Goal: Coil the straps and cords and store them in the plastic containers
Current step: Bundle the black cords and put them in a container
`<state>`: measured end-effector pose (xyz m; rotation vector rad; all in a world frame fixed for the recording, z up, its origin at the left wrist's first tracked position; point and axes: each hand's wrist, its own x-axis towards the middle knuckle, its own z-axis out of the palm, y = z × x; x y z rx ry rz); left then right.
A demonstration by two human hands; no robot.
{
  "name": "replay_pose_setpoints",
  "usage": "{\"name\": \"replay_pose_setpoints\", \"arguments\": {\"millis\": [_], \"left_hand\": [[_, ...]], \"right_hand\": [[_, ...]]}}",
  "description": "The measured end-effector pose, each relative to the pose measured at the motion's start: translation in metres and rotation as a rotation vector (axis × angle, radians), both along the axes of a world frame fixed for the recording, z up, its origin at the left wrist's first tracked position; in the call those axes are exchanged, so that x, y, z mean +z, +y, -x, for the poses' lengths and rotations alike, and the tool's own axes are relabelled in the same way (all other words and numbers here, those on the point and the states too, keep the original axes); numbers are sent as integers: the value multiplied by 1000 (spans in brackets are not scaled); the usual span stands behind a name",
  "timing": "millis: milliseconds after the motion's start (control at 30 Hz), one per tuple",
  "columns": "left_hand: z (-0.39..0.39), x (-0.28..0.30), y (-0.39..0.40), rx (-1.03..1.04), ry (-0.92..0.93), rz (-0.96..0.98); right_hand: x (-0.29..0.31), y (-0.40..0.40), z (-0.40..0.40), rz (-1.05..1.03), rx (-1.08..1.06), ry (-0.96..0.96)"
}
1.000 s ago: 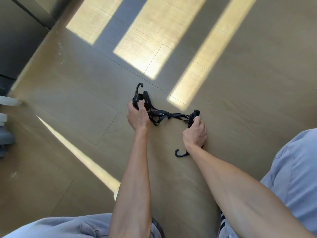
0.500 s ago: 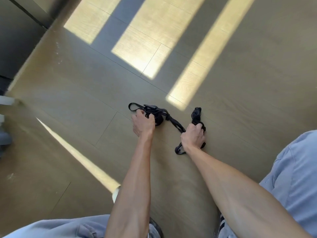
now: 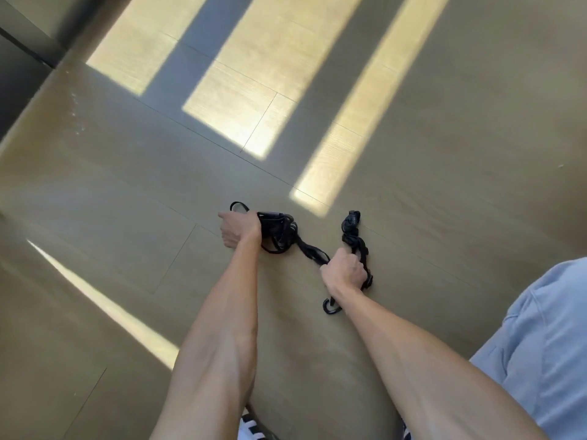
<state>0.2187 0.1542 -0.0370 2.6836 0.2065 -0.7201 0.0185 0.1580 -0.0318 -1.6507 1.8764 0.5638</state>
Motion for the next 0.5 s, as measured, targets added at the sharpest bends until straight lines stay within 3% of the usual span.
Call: {"name": "replay_pose_setpoints", "arguments": {"millis": [100, 167, 233, 367, 500], "left_hand": [[9, 3, 4, -387, -223, 113], [12, 2, 8, -742, -130, 177], [12, 2, 15, -857, 32, 103], [14, 10, 31, -683, 108, 31], [11, 42, 28, -333, 28, 317]], "right_hand": [[7, -6, -8, 84, -94, -85], [12, -14, -12, 100, -192, -137], [17, -23, -14, 104, -338, -183], [27, -29, -19, 108, -501, -265], [51, -26, -22, 125, -542, -318]]}}
